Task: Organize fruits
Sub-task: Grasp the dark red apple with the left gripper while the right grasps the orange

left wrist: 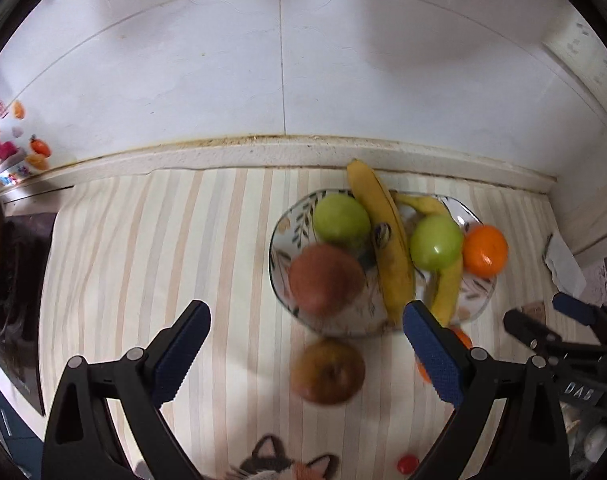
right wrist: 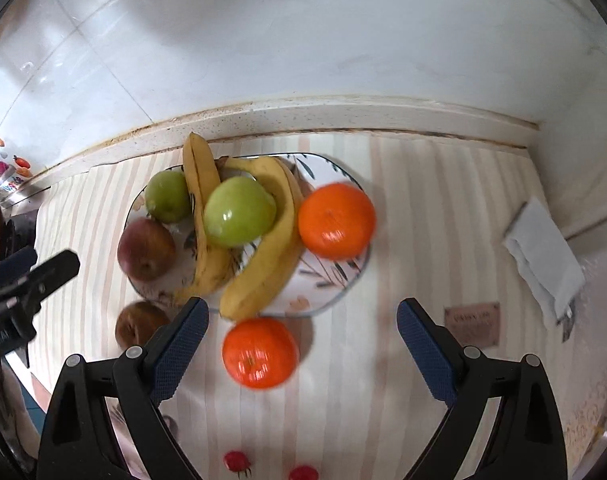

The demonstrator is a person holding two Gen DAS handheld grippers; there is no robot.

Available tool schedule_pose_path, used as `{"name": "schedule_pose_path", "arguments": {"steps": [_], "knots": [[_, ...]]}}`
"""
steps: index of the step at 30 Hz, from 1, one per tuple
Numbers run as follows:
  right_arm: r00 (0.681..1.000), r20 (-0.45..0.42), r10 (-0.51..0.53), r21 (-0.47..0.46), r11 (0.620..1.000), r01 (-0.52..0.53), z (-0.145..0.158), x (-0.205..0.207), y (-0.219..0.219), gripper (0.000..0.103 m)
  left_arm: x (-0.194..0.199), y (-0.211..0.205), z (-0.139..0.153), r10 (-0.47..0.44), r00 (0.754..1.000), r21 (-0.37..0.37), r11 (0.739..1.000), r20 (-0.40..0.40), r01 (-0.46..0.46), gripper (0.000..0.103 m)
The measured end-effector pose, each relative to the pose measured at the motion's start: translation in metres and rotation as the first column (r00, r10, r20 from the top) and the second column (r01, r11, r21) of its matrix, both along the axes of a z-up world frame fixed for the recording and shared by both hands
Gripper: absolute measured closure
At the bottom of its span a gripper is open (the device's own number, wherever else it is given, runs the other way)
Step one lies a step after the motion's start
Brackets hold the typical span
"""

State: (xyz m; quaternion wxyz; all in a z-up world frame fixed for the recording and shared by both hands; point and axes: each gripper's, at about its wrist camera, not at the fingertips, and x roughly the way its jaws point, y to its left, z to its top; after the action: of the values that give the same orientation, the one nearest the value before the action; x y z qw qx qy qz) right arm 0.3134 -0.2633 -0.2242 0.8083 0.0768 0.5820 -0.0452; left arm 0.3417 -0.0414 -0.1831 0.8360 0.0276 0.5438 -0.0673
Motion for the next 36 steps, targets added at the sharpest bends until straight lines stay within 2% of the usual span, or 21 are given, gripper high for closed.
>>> {"name": "schedule_pose_path", "arguments": {"steps": [9, 12, 16, 19, 23, 27, 31, 34, 36], "knots": [[0.989, 0.149, 0.018, -0.048, 0.999, -0.01, 0.062, -0.077, 0.01, 0.006, -0.084, -0.001, 0.048, -0.02, 0.992, 0.002, 1.0, 0.126, 0.02, 0.004], [0.98, 0.199, 0.014, -0.033, 0.999, -0.008, 0.082, -0.101, 0.011, 0.006, -0.105, -0.002, 0.062, -0.024, 0.986, 0.002, 1.0, 0.163, 0.024, 0.004], [0.969, 0.246, 0.026, -0.048, 0.999, -0.015, 0.099, -0.128, 0.018, 0.006, -0.131, -0.004, 0.08, -0.037, 0.974, 0.018, 0.999, 0.224, 0.034, 0.004], [0.968, 0.25, 0.018, -0.026, 1.0, -0.012, 0.102, -0.139, 0.021, 0.006, -0.14, -0.004, 0.082, -0.042, 0.972, 0.021, 0.999, 0.23, 0.038, 0.004], [0.973, 0.232, -0.005, 0.007, 1.0, 0.004, 0.093, -0.14, 0.019, 0.006, -0.139, -0.003, 0.073, -0.035, 0.977, 0.015, 0.999, 0.208, 0.033, 0.004], [0.98, 0.197, -0.03, 0.041, 0.999, 0.023, 0.069, -0.128, 0.01, 0.006, -0.129, -0.003, 0.055, -0.017, 0.985, 0.014, 1.0, 0.171, 0.015, 0.004], [0.987, 0.153, -0.059, 0.108, 0.993, 0.042, 0.03, -0.11, 0.003, 0.007, -0.108, 0.001, 0.024, 0.014, 0.994, 0.028, 0.999, 0.111, -0.017, 0.004], [0.994, 0.1, -0.052, 0.149, 0.988, 0.037, -0.006, -0.09, 0.003, 0.016, -0.09, 0.008, -0.005, 0.04, 0.999, 0.034, 0.999, 0.036, -0.041, 0.004], [0.996, 0.071, -0.045, 0.183, 0.983, 0.032, -0.029, -0.074, 0.004, 0.018, -0.079, 0.011, -0.022, 0.042, 0.999, 0.035, 0.999, -0.003, -0.042, 0.005]]}}
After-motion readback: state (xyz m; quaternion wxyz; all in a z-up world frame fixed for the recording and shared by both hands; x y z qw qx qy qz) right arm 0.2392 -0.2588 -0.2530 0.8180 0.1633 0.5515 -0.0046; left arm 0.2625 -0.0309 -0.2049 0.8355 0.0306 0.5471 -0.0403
